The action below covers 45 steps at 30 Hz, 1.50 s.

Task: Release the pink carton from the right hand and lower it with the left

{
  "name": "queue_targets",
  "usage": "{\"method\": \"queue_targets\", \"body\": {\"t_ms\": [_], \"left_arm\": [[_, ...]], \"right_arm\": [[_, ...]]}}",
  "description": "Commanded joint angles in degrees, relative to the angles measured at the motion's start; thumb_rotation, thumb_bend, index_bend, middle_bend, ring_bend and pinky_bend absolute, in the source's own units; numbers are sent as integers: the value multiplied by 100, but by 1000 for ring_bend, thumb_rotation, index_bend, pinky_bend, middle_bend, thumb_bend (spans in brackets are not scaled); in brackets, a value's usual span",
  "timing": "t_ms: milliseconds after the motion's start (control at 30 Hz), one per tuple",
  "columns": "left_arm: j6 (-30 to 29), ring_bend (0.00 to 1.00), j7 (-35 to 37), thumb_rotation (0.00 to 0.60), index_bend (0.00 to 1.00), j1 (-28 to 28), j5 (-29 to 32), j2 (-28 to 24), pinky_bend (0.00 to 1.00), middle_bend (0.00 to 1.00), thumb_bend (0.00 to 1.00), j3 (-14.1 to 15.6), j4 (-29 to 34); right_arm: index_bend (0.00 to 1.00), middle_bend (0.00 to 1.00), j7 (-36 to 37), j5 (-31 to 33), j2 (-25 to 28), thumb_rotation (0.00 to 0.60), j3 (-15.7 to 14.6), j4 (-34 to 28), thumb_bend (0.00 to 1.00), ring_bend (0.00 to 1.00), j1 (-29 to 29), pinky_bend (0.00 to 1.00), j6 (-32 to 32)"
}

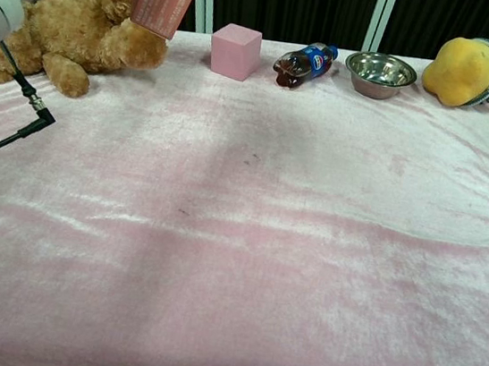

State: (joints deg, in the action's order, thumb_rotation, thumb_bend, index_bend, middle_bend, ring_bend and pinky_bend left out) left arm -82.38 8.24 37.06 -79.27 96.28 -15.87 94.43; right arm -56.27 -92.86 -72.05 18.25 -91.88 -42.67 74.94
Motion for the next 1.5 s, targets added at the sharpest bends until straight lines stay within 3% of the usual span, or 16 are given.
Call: {"method": "queue_targets", "body": {"t_ms": [33,533,667,900,1233,1333,1400,1500], "left_arm": [[-3,477,61,600,518,-28,-73,0,608,516,445,1,-44],[318,445,-202,600,484,-16,-72,-138,580,484,434,24,23],[946,445,-1189,600,484,-1,371,-590,579,484,430,273,6],[1490,419,-2136,600,470,-49,918,-1071,543,463,423,577,98],[1911,369,-2559,600,439,-170,1302,-1269,495,424,388,951,-153],[1962,304,-2612,600,393,-235,1362,-1288,432,367,329,1053,-227],[1951,191,-2705,600,288,-261,1414,-1309,298,231,232,1074,-207],[1935,99,-2863,600,162,-286,1541,-1352,190,96,181,1077,-126]], "right_arm": [[199,152,-2,17,38,600,-24,13,275,103,20,307,-3],[199,152,1,56,76,600,-95,10,275,104,71,308,3],[199,152,33,130,102,600,-125,3,275,104,142,308,26],[198,152,86,293,82,600,-158,17,275,104,256,308,83],[199,151,239,429,41,600,-325,9,276,104,521,308,249],[198,152,257,491,36,600,-407,-8,275,103,640,308,296],[198,152,267,496,34,600,-443,-9,275,103,693,309,334],[199,152,303,533,26,600,-485,-14,276,104,765,309,368]]}}
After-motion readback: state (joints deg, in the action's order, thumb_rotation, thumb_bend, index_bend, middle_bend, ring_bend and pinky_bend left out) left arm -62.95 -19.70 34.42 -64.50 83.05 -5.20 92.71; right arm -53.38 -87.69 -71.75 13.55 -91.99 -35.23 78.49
